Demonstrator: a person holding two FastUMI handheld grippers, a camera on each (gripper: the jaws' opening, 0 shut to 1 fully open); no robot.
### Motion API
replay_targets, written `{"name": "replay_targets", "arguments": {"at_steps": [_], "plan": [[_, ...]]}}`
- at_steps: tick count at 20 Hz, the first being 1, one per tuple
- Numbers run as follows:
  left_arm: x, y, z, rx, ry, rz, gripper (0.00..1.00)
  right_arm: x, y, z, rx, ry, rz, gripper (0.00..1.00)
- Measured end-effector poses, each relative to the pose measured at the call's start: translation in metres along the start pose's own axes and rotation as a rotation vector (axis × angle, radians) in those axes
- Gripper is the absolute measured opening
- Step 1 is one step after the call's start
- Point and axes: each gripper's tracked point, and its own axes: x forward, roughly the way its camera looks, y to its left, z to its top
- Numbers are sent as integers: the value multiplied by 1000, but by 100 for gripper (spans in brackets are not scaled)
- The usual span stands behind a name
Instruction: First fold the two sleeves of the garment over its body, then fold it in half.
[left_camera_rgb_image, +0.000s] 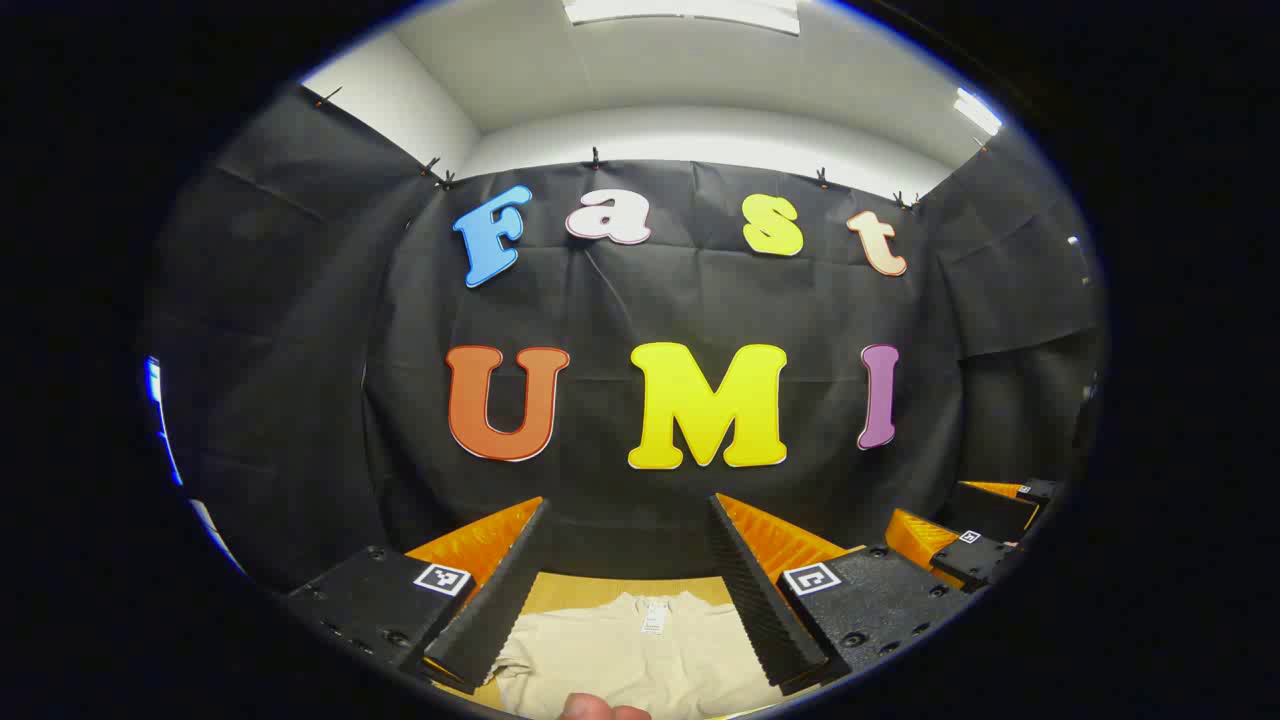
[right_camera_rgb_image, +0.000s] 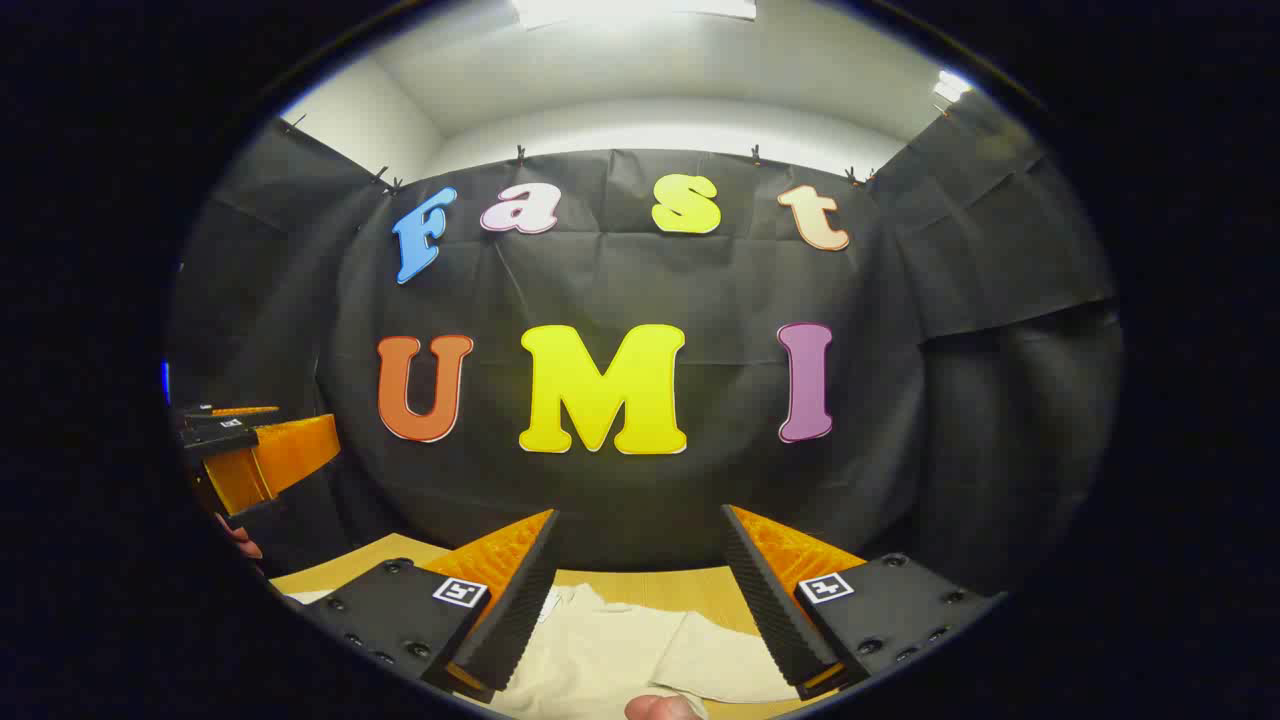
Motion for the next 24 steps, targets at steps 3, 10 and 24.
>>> {"name": "replay_targets", "arguments": {"at_steps": [3,10,24], "plan": [[2,-4,5,11,-13,-10,97,3,-5,2,-3,-6,-10,96],[4,-11,2,18,2,-19,97,6,-27,11,3,-8,-18,96],[10,-50,-40,36,68,-87,97,-13,-181,-56,-70,161,-176,96]]}}
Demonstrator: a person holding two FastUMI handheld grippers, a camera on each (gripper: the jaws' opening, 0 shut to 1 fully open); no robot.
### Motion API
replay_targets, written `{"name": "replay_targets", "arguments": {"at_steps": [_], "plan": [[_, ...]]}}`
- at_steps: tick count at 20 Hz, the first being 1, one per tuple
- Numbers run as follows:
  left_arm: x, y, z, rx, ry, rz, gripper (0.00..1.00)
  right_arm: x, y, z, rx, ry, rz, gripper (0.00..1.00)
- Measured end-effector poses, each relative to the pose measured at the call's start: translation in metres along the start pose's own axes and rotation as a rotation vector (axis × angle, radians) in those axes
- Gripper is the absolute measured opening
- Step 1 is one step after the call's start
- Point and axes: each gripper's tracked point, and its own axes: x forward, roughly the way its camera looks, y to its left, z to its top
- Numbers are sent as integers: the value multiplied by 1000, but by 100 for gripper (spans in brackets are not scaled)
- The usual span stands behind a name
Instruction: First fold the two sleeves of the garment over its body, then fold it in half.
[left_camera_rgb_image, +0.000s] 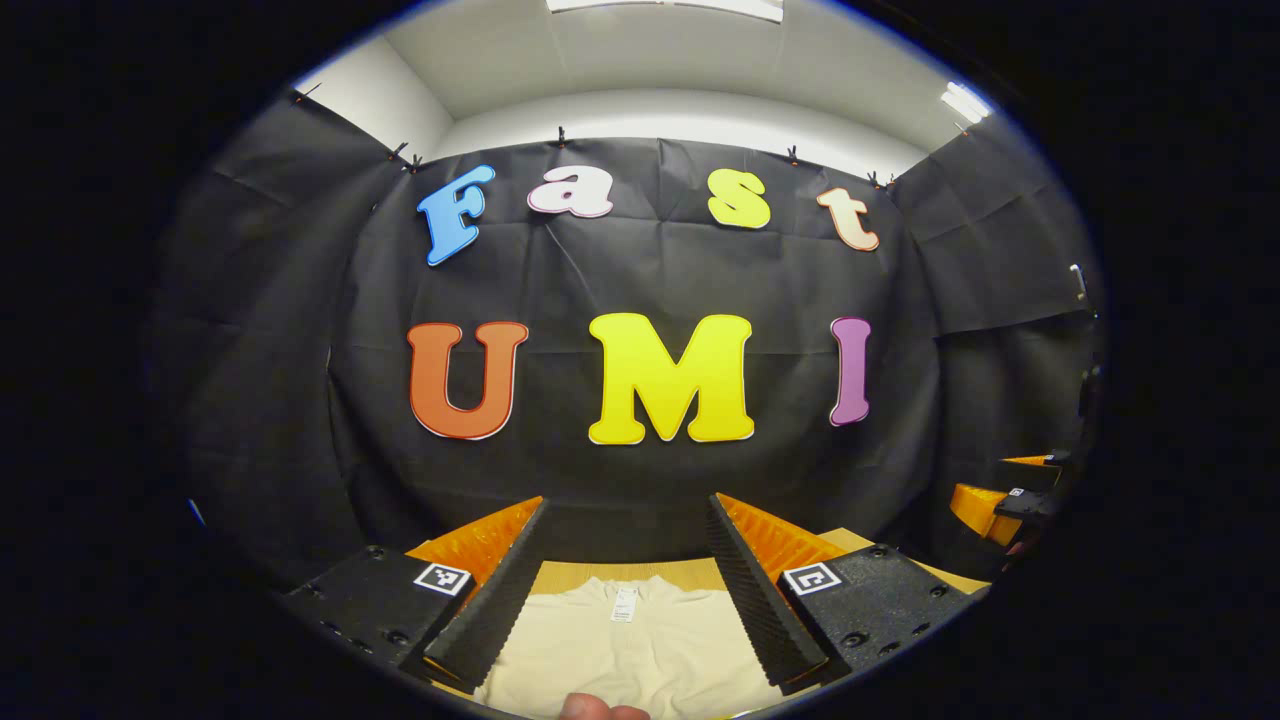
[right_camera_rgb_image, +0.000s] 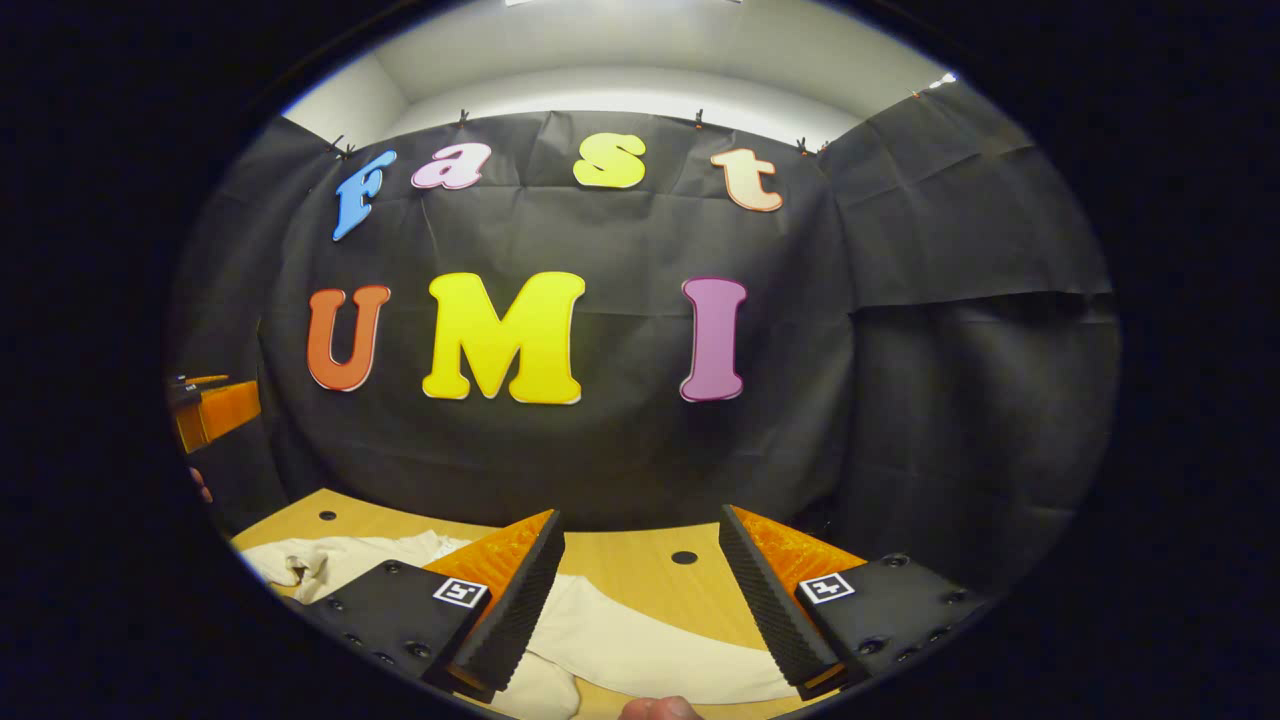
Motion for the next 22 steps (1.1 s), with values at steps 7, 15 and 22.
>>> {"name": "replay_targets", "arguments": {"at_steps": [7,15,22], "plan": [[5,-42,-25,-2,88,-75,98,-7,-98,-97,-47,211,-75,96],[6,-78,-51,40,160,-137,98,-25,-167,-260,-40,651,-53,97],[5,-76,-65,95,201,-121,98,-11,-199,-326,-48,806,-59,97]]}}
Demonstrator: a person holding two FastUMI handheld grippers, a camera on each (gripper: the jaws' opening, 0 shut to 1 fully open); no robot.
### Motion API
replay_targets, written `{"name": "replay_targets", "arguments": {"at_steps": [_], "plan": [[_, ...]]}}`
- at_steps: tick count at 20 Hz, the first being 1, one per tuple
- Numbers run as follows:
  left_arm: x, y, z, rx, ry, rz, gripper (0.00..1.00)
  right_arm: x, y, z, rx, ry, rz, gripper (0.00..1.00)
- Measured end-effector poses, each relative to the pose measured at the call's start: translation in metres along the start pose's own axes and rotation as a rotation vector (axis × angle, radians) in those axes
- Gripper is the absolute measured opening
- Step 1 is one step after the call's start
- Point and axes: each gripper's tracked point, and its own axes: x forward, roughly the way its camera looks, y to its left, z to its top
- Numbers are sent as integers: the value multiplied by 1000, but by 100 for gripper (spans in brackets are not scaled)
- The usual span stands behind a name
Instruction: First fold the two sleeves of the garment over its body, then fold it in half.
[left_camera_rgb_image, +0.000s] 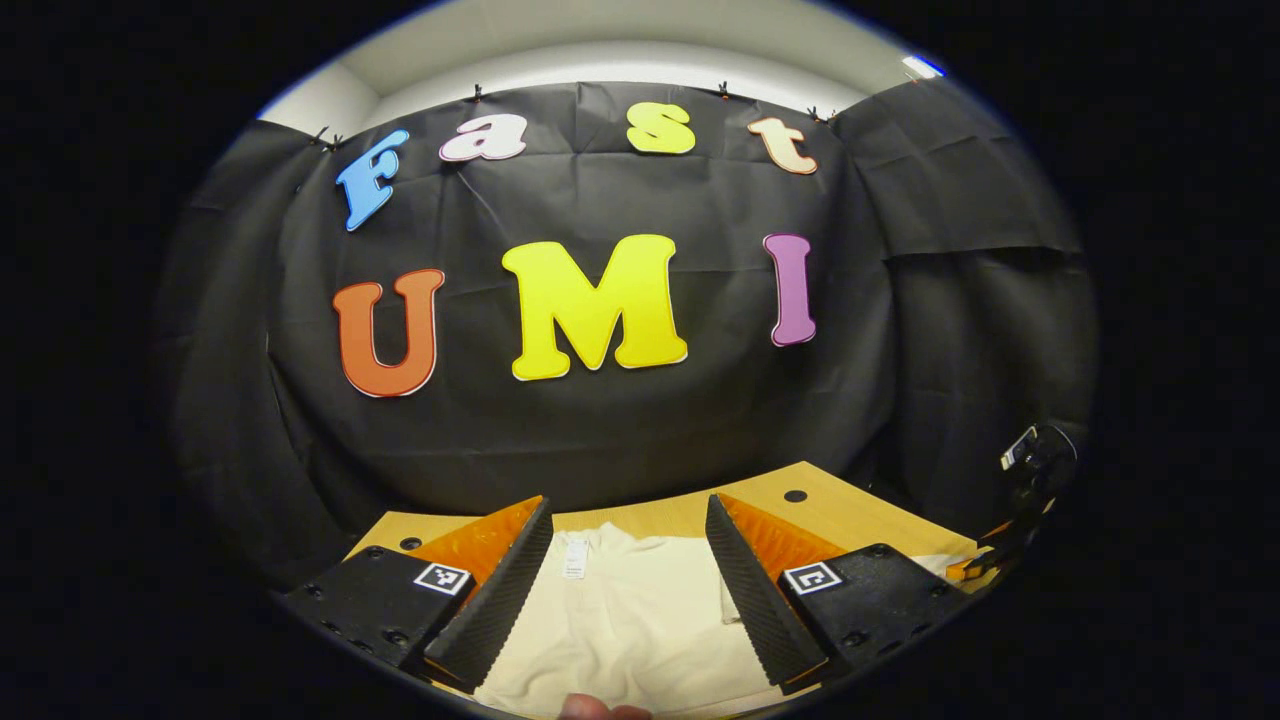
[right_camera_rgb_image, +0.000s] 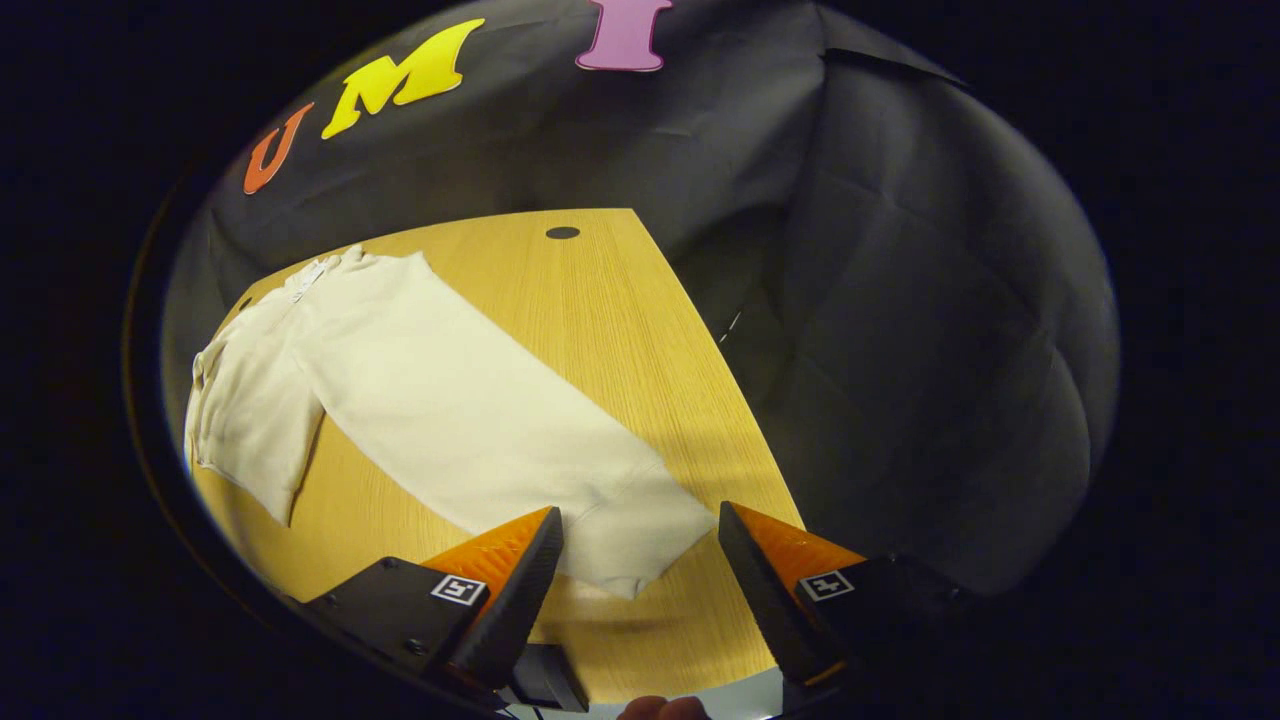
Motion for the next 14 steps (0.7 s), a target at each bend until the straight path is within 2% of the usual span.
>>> {"name": "replay_targets", "arguments": {"at_steps": [5,7,8,10,11,12,13,14], "plan": [[-1,7,-9,24,34,20,100,15,5,-17,29,57,24,97],[1,9,-12,20,41,19,100,20,5,-22,74,89,42,94],[2,9,-14,14,48,14,100,20,6,-23,89,102,44,96],[1,9,-16,11,59,11,100,20,14,-21,83,90,58,94],[0,10,-15,9,58,13,100,22,20,-20,80,79,71,89],[0,12,-15,9,54,15,100,22,21,-20,80,74,65,65],[-2,13,-15,9,53,17,100,23,22,-19,90,70,78,55],[-1,16,-17,8,55,21,100,22,22,-21,106,86,70,51]]}}
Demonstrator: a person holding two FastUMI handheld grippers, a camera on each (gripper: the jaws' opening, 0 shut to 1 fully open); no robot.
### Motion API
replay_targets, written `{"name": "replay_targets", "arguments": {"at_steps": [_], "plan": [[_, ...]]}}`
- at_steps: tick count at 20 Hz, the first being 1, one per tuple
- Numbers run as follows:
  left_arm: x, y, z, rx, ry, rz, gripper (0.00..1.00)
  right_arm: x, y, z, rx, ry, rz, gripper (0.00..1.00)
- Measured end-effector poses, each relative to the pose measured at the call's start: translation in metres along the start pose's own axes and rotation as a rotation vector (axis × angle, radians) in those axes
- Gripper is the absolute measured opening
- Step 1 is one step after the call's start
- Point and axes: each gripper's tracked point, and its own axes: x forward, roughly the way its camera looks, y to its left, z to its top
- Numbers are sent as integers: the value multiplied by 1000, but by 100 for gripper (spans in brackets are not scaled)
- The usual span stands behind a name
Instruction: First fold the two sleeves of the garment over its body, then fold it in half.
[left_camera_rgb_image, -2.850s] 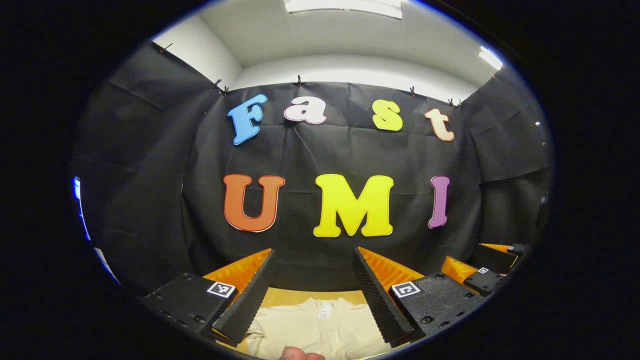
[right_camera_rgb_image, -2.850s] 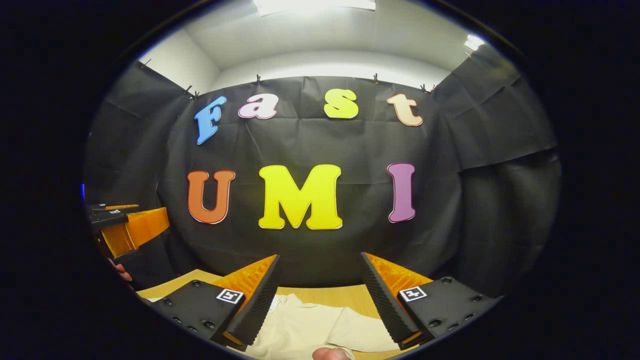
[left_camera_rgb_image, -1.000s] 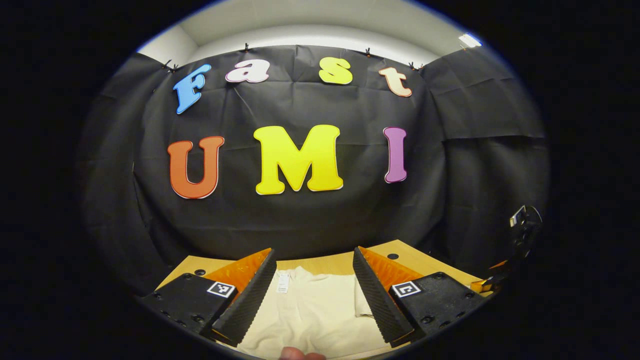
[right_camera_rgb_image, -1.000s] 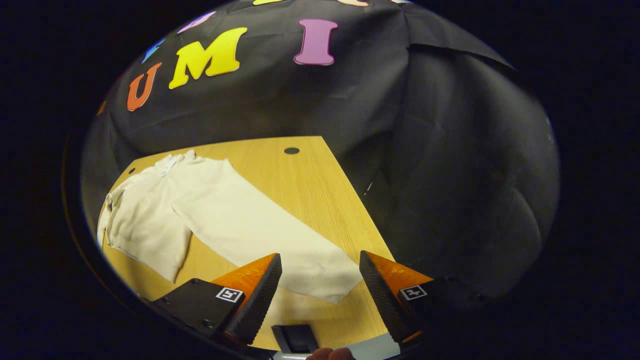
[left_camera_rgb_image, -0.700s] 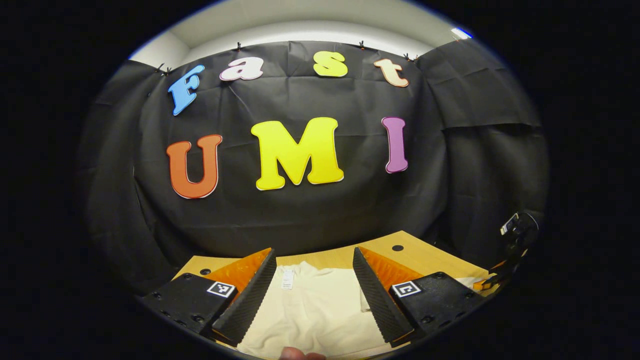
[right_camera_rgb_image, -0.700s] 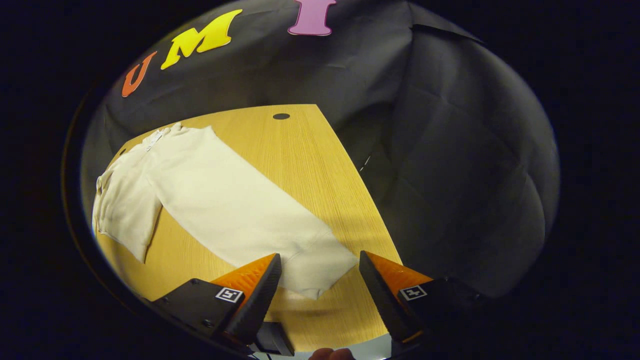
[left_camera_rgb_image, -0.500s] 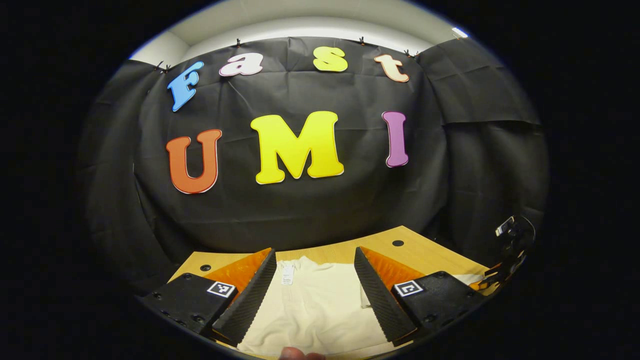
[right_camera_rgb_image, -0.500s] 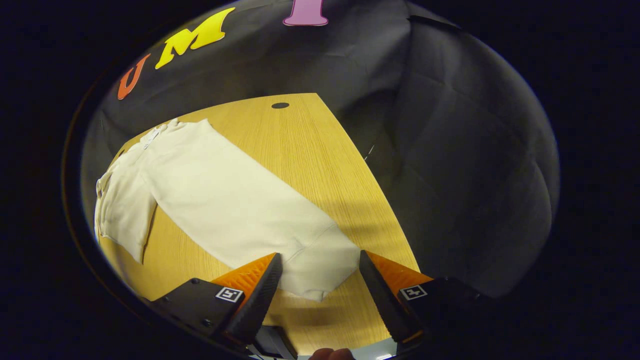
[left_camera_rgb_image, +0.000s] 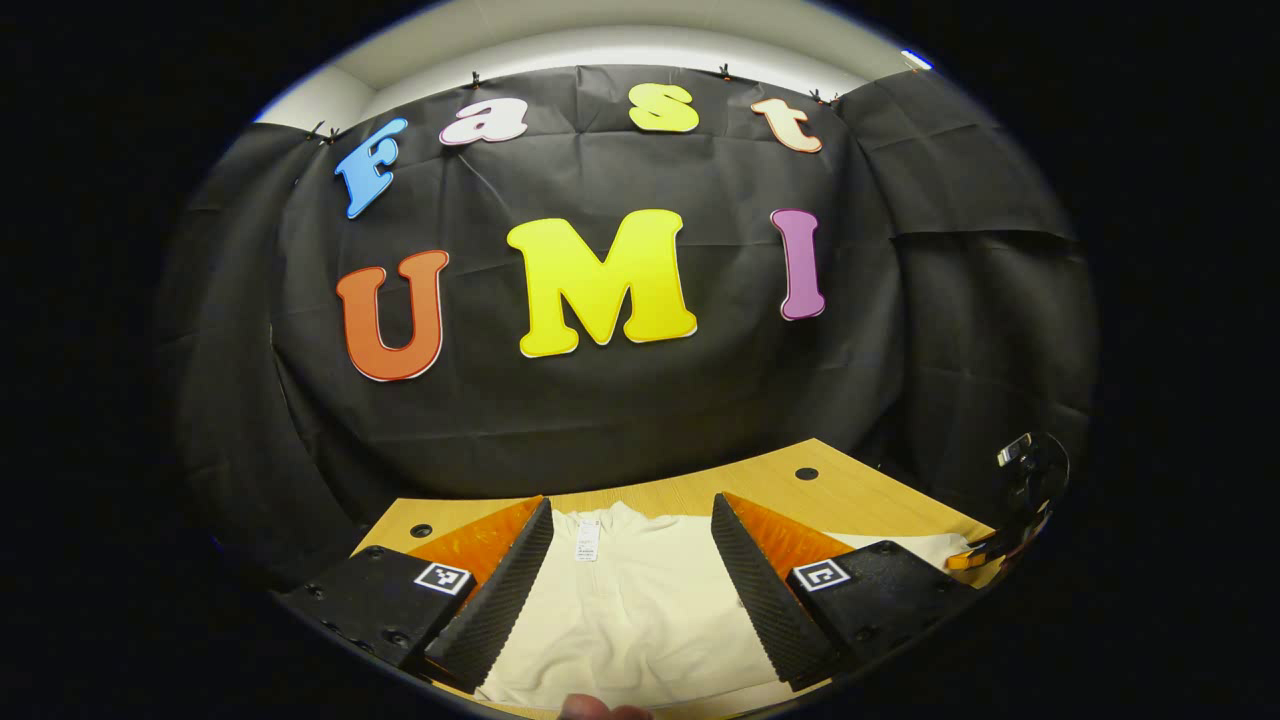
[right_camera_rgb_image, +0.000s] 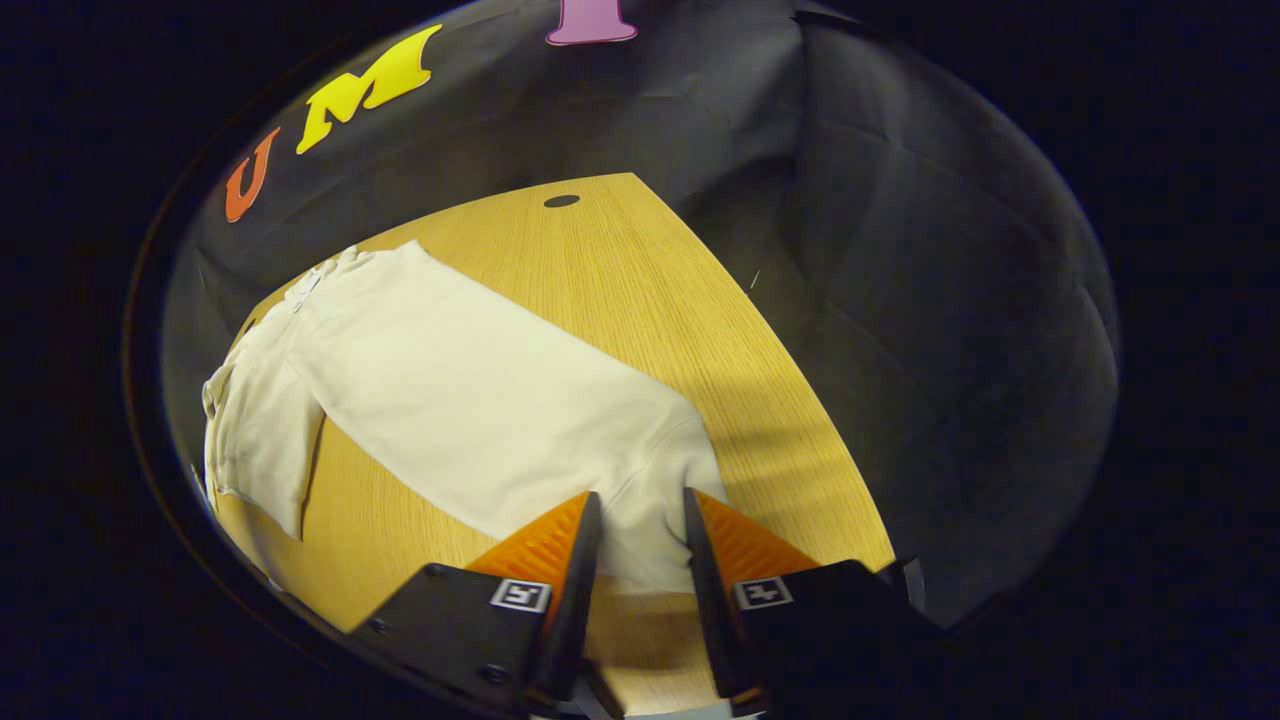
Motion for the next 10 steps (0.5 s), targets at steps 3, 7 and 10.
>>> {"name": "replay_targets", "arguments": {"at_steps": [3,7,10], "plan": [[-3,4,-4,-22,8,5,100,1,1,4,63,31,-25,17],[-3,23,-11,-41,13,36,100,-7,1,12,162,19,-32,1],[-6,42,-15,-47,13,73,100,-22,5,32,188,-42,-25,0]]}}
